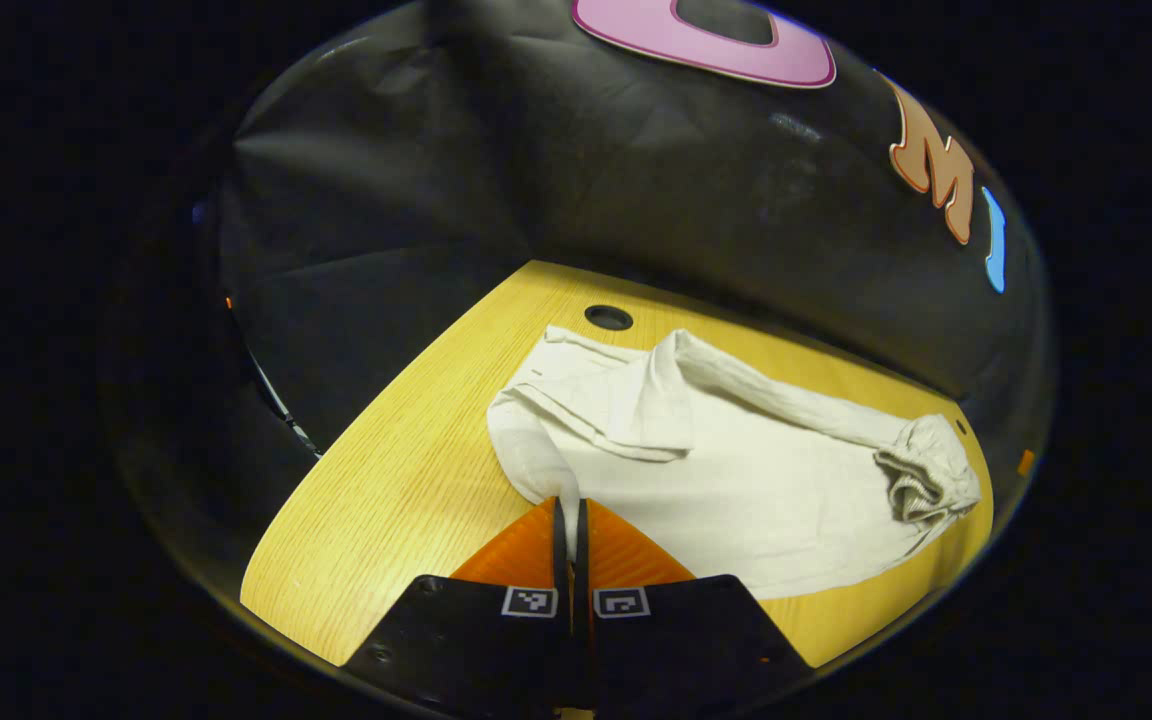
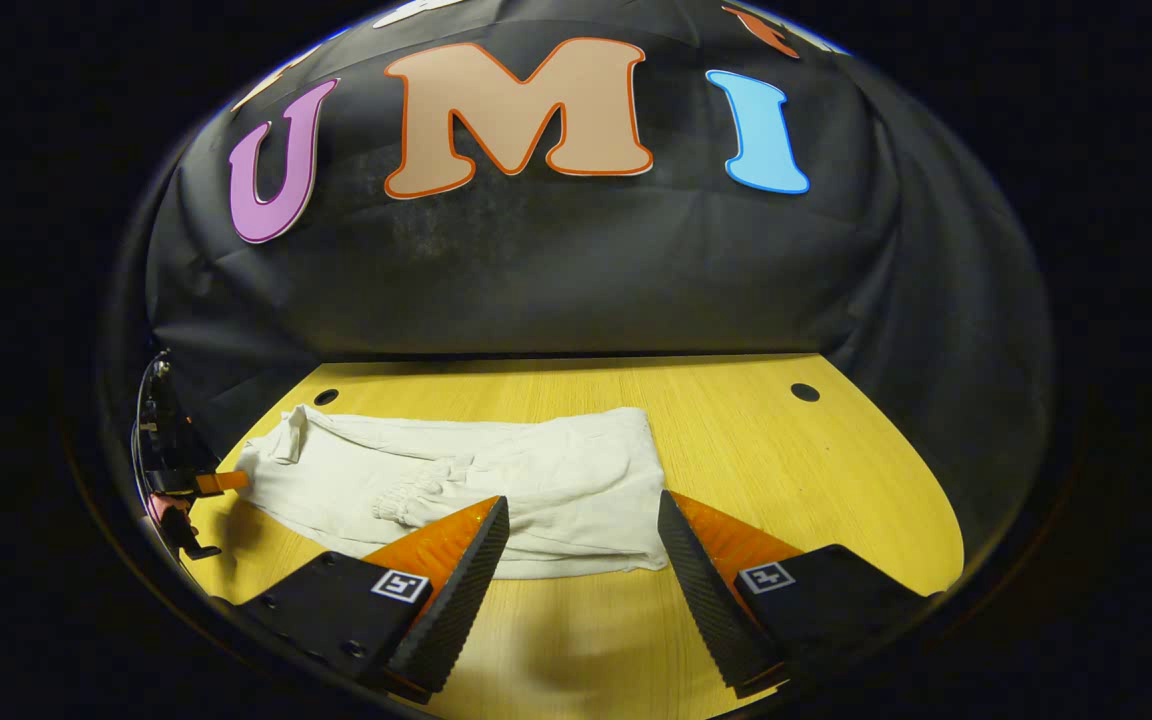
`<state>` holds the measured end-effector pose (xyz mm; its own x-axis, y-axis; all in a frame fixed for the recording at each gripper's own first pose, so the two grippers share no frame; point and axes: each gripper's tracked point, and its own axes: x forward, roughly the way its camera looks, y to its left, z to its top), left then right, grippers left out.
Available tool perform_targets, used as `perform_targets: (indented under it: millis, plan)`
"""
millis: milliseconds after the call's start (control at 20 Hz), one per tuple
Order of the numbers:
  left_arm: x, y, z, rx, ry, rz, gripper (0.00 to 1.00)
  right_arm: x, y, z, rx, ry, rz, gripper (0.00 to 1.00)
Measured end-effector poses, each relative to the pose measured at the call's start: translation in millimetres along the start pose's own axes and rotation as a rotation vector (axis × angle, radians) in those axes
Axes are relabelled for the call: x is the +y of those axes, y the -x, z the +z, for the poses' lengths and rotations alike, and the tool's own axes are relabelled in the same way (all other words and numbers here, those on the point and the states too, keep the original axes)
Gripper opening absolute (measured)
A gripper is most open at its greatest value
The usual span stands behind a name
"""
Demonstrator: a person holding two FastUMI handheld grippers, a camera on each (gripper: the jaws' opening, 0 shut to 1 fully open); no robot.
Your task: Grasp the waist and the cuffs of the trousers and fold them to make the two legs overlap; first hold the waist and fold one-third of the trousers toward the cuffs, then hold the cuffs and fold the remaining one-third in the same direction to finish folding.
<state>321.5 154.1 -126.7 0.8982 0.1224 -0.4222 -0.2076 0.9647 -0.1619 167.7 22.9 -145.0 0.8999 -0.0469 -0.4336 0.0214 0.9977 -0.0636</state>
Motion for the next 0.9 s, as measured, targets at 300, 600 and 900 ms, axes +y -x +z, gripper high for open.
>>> perform_targets:
  millis: [300, 600, 900]
  plan:
    - [-75.5, 25.4, 46.2, -0.096, 0.019, -0.121, 0.0, -20.8, 17.0, 3.6, -0.025, -0.009, -0.027, 0.96]
    - [-197.0, 51.5, 89.6, -0.178, -0.042, -0.303, 0.0, -39.6, 30.8, 8.0, -0.043, -0.056, -0.023, 0.96]
    - [-322.9, 66.5, 96.6, -0.197, -0.102, -0.484, 0.0, -71.5, 36.8, 10.6, -0.049, -0.097, -0.036, 0.96]
